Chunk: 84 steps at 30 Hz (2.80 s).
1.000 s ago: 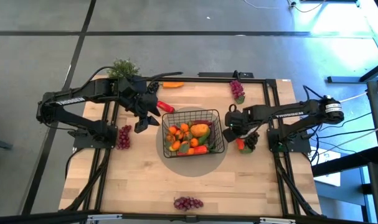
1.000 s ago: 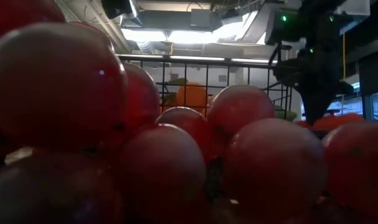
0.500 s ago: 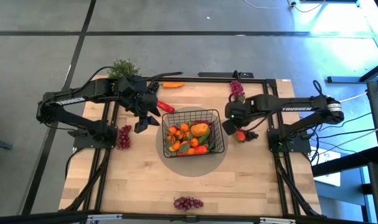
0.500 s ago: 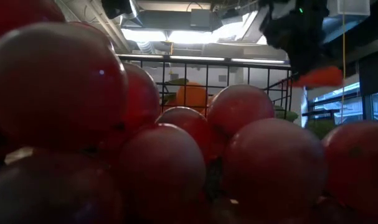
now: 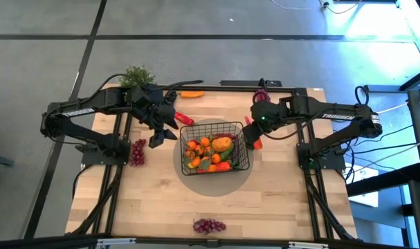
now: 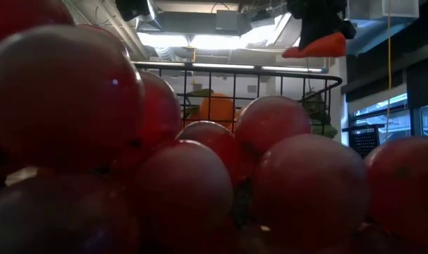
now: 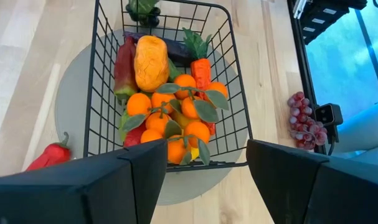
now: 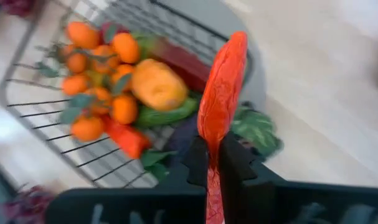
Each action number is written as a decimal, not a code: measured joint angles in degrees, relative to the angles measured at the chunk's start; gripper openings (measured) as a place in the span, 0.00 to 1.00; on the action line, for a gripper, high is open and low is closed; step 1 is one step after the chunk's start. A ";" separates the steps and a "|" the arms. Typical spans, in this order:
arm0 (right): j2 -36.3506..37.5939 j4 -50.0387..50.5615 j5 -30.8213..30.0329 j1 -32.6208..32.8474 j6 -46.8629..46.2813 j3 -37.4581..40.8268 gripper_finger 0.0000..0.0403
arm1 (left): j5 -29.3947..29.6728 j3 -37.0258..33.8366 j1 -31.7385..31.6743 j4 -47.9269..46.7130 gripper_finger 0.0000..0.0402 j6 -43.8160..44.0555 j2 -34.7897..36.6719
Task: Build produce basket
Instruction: Put the carrot into the basket, then put the right dark blue grape into the basket
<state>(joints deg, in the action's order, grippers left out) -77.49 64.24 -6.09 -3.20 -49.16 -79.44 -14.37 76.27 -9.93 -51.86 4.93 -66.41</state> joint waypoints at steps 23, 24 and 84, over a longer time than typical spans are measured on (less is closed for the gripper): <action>-2.24 -5.15 3.18 1.42 -4.28 0.00 0.00 | 0.00 0.00 0.00 0.00 0.52 0.00 0.00; -3.07 -5.17 2.84 1.53 -4.54 0.00 0.00 | 0.00 0.00 0.00 0.00 0.52 0.00 0.00; -2.54 12.21 1.43 1.14 11.54 0.04 0.26 | 0.39 -0.02 0.00 -3.05 0.52 2.08 0.00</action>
<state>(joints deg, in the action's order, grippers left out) -80.03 76.45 -4.66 -2.06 -37.63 -79.40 -13.98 76.25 -9.93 -54.91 7.01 -66.41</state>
